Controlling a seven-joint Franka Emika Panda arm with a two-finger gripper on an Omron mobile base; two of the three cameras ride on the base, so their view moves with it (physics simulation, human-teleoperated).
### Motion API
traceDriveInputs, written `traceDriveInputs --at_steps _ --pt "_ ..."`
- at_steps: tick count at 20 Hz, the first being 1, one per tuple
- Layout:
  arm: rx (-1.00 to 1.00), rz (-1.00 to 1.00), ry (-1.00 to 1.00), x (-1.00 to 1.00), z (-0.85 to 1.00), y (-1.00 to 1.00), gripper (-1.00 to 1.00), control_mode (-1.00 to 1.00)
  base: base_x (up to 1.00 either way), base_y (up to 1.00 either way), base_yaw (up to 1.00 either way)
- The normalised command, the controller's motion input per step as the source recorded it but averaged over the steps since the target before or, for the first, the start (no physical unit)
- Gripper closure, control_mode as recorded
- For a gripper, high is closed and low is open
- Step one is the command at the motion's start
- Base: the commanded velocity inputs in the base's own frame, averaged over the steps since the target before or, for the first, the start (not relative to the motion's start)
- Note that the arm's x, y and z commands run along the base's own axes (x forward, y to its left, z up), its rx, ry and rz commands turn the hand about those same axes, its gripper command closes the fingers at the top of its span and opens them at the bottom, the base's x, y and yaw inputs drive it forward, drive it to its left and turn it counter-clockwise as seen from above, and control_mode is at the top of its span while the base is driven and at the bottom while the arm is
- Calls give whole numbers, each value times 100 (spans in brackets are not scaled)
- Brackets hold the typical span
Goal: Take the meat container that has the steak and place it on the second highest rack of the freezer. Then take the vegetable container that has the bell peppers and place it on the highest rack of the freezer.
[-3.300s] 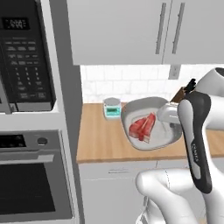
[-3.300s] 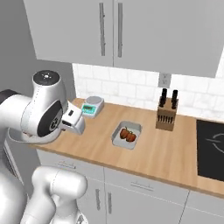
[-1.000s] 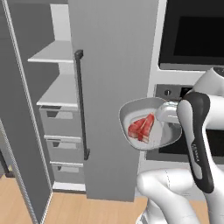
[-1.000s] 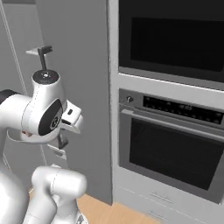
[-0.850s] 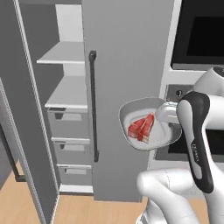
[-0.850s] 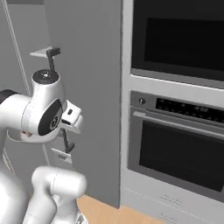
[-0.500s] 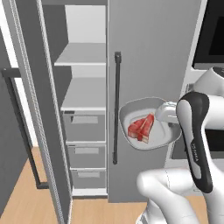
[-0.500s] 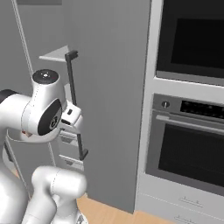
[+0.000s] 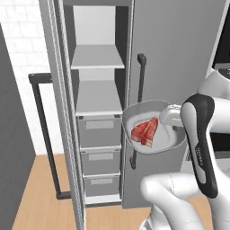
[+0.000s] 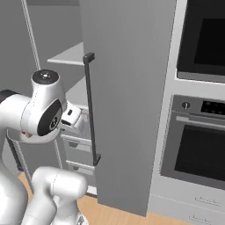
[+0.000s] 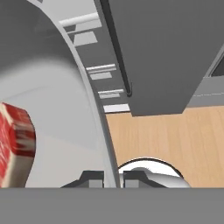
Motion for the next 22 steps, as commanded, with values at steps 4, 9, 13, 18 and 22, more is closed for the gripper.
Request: traceDriveInputs --at_steps 4,9,13,18,22 --pt "0 0 0 0 0 0 100 100 32 38 -14" --pt "0 0 0 0 0 0 100 100 30 33 -14" --pt "0 0 0 0 0 0 100 100 45 26 -14" --pt "0 0 0 0 0 0 100 100 53 25 -7" --pt "0 0 0 0 0 0 100 100 -14 71 1"
